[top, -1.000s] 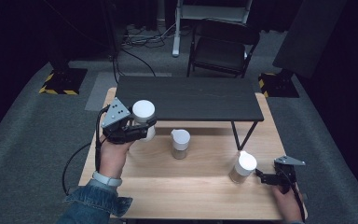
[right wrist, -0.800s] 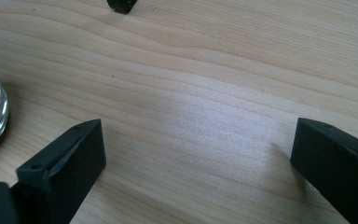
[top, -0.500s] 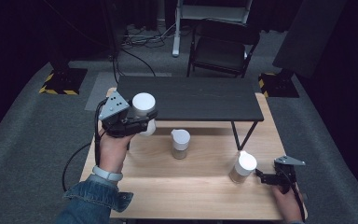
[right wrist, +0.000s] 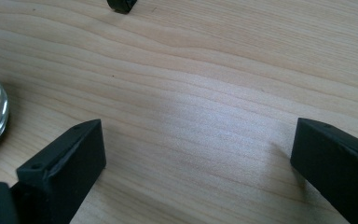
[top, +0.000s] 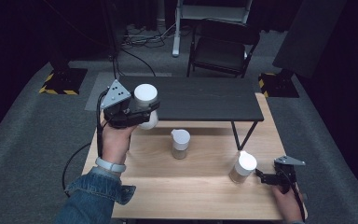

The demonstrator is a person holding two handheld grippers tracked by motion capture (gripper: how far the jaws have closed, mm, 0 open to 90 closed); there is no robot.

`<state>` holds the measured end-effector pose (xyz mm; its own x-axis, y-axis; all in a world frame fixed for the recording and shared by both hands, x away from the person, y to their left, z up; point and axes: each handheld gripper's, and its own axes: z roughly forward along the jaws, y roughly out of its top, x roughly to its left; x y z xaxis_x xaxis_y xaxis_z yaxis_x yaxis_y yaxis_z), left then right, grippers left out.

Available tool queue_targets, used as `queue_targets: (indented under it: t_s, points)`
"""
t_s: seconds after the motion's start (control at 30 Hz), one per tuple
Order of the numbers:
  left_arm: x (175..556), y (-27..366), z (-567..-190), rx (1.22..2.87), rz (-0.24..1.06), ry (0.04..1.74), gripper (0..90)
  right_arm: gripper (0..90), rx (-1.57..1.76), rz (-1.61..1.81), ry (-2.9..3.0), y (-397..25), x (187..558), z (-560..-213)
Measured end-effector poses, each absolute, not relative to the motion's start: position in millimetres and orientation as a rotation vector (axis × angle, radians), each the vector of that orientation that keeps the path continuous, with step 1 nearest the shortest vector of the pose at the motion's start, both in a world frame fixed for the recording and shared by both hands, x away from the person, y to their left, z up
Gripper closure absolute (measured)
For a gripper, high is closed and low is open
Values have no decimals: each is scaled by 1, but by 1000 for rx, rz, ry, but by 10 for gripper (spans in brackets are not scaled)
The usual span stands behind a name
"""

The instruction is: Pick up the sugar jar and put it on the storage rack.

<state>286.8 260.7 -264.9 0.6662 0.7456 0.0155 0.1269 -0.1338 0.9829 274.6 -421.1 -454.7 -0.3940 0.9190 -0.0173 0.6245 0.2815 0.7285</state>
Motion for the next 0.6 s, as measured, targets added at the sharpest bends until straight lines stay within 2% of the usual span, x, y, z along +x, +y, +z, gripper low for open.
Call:
queue_targets:
  t_s: [0.6]
  points:
    - [314,252,-264,1637,647,752,334,29,1386,902,2119,-421,275,-455]
